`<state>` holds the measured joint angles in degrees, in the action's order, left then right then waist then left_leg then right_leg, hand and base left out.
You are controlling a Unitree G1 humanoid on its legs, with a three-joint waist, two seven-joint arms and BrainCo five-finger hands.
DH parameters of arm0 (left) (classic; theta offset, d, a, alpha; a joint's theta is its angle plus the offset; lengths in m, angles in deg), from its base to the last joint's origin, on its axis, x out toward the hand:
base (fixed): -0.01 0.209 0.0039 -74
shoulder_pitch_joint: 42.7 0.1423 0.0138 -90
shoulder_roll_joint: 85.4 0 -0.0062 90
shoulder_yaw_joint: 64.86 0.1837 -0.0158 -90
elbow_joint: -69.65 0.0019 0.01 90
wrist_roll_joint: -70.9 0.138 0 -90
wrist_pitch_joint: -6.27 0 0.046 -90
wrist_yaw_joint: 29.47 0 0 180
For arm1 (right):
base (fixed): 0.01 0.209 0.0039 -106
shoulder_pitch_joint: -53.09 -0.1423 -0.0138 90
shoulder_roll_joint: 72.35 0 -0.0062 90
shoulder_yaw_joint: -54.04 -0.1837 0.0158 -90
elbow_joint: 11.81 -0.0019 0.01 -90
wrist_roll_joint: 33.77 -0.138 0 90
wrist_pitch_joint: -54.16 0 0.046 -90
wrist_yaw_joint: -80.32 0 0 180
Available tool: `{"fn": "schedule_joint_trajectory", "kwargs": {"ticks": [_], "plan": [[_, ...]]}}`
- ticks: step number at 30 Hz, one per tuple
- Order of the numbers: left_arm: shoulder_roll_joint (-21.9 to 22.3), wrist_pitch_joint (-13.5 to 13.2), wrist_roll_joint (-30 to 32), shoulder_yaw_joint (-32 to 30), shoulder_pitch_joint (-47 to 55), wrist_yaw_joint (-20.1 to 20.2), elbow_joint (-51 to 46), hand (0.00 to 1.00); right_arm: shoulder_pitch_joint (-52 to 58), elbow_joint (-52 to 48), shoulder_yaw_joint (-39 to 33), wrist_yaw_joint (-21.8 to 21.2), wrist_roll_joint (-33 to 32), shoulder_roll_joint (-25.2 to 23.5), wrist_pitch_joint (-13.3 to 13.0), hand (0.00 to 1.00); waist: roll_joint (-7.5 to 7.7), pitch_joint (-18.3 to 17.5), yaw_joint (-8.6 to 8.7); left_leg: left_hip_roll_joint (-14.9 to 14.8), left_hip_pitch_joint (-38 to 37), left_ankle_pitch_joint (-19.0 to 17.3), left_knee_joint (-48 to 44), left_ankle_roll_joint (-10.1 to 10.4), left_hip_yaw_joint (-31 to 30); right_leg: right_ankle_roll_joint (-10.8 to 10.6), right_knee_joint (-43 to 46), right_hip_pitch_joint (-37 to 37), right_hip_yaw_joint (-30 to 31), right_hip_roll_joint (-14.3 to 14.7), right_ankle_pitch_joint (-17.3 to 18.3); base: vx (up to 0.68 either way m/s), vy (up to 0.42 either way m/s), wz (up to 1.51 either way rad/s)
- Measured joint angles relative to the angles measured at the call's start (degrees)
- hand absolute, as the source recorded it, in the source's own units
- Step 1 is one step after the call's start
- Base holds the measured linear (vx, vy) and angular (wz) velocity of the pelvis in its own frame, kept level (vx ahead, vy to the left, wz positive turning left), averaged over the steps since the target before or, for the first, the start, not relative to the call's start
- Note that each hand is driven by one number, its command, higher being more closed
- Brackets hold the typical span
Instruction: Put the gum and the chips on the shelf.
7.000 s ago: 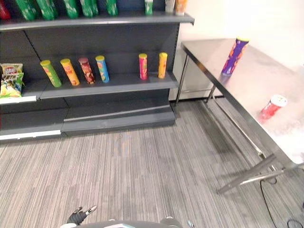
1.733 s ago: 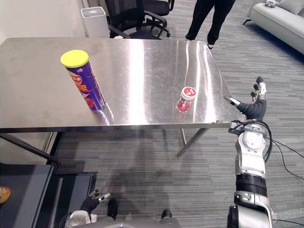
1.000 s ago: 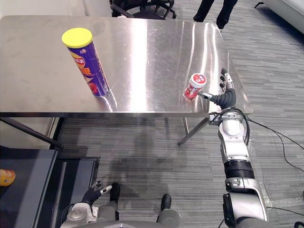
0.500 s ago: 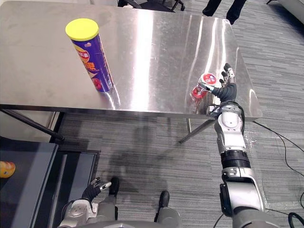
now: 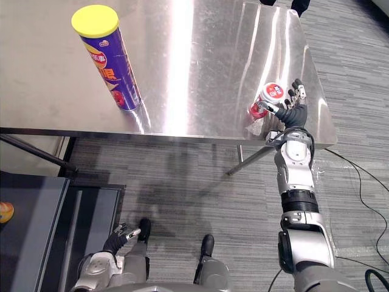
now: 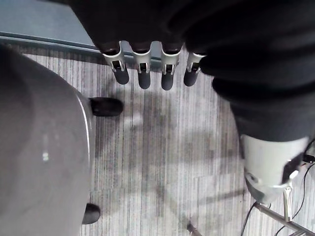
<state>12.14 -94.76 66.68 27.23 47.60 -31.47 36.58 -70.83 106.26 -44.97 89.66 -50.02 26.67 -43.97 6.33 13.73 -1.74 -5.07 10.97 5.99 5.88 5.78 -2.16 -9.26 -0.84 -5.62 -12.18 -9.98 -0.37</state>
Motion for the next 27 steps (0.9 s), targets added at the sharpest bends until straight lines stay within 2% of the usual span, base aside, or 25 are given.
{"fn": "schedule_joint_trajectory", "kwargs": {"ticks": [13,14,20,27], "plan": [[-0.65,-0.04,-2.05,-0.29,-0.18,-0.09,-0.52,0.0,-0.98,-0.24,0.43,0.09,0.05,-1.2,-0.17,0.0,0.9,1.15,-0.01,-0.11,0.74,-0.11,0.01,0.24,0.05,-0.09,0.0,-0.79,0.16,0.1,-0.11,0.0,0.0,0.0],[-0.74,-0.05,-2.26,-0.36,-0.29,-0.09,-0.63,0.0,-1.37,-0.26,0.43,0.13,0.05,-1.18,-0.42,1.0,1.05,1.28,-0.01,-0.19,1.21,-0.02,0.0,0.3,0.07,0.04,-0.03,-1.26,0.21,0.18,-0.34,0.0,0.0,0.0],[-0.89,-0.04,-2.3,-1.33,-0.44,-0.26,-1.14,0.0,-1.82,-0.27,0.56,0.15,0.07,-1.18,-0.66,1.0,1.86,1.97,-0.13,-0.21,1.33,0.23,0.0,0.04,0.06,0.04,-0.05,-1.35,0.2,0.2,-0.36,0.0,0.0,0.0],[-0.85,-0.04,-2.3,-1.61,-0.52,-0.39,-1.15,0.0,-1.87,-0.87,1.03,0.09,0.56,-1.19,-0.66,1.0,1.99,2.04,-0.24,-0.26,1.35,0.22,0.0,0.06,0.05,0.04,-0.06,-1.36,0.21,0.25,-0.51,0.0,0.0,0.0]]}}
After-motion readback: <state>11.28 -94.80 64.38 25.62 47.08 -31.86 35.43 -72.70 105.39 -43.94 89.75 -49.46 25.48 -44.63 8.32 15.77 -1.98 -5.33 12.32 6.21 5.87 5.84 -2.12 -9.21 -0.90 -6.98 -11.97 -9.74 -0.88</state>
